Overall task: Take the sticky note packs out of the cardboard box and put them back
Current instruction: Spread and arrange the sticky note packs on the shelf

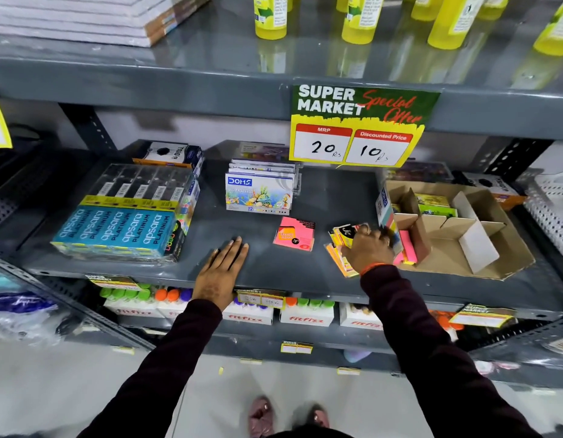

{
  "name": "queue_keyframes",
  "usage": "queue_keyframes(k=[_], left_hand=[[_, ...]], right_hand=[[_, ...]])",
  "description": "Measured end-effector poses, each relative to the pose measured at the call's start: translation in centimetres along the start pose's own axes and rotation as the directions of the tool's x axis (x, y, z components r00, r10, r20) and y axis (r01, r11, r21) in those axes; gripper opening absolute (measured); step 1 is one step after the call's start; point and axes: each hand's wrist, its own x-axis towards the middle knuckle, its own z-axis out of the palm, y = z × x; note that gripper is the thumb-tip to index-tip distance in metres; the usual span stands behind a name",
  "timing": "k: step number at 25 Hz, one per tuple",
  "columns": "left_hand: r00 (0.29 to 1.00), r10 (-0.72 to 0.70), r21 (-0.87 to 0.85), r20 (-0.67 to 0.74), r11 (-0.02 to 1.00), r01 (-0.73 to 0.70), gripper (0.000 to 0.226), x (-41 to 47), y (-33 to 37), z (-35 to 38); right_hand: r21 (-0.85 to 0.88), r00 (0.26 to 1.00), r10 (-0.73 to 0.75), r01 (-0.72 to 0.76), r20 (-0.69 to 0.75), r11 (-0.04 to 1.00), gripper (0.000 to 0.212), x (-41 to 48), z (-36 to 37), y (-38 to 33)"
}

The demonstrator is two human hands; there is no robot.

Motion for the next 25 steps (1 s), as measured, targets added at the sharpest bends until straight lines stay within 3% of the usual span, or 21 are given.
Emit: queue_keyframes(k=[2, 6, 9, 11, 14, 16, 19, 22, 25], left_hand=[[1.000, 0.001, 0.000, -0.009, 1.000, -0.001, 0.103, 0.1, 0.0, 0.2], [1.000, -0.007, 0.002, -0.006, 1.000, 0.007, 0.102, 0.1, 0.0, 0.1], [1.000, -0.015, 0.000, 0.013, 1.000, 0.015, 0.105, 0.1, 0.1, 0.0], [1.000, -0.017, 0.011, 0.021, 1.000, 0.016, 0.109, 0.1, 0.1, -0.1], [1.000, -0.016, -0.015, -0.009, 1.000, 0.016, 0.092, 0.1, 0.0, -0.1], [1.000, -0.024, -0.010, 0.000, 1.000, 0.024, 0.095, 0.0, 0.1, 0.0], [1.000, -0.025, 0.008, 0.009, 1.000, 0.025, 0.101, -0.1, 0.1, 0.1], [1.000, -0.024, 0.016, 0.012, 1.000, 0.024, 0.100, 0.0, 0.0, 0.2], [1.000, -0.021, 0.023, 0.003, 1.000, 0.021, 0.100, 0.1, 0.0, 0.2]], right_hand=[[-0.001, 1.000, 0.009, -0.009, 0.007, 1.000, 0.072, -0.1, -0.5, 0.0], [-0.018, 0.989, -0.018, 0.016, -0.148, 1.000, 0.067, -0.3, -1.2, -0.5], [0.076, 0.962, -0.215, 0.231, -0.170, 0.970, 0.032, -0.4, -1.3, -1.2], [0.146, 0.890, -0.393, 0.431, -0.232, 0.891, 0.022, -1.6, -0.7, -2.5], [0.067, 0.759, -0.640, 0.650, -0.124, 0.757, 0.041, -4.1, 2.7, -4.3], [-0.062, 0.716, -0.696, 0.694, -0.050, 0.718, 0.052, -5.7, 5.1, -4.9], [-0.198, 0.734, -0.675, 0.652, -0.077, 0.732, 0.043, -5.9, 6.6, -5.4], [-0.132, 0.732, -0.677, 0.680, 0.078, 0.721, 0.048, -4.6, 6.7, -5.5], [-0.017, 0.859, -0.505, 0.506, -0.086, 0.862, 0.046, -2.7, 4.3, -3.7]])
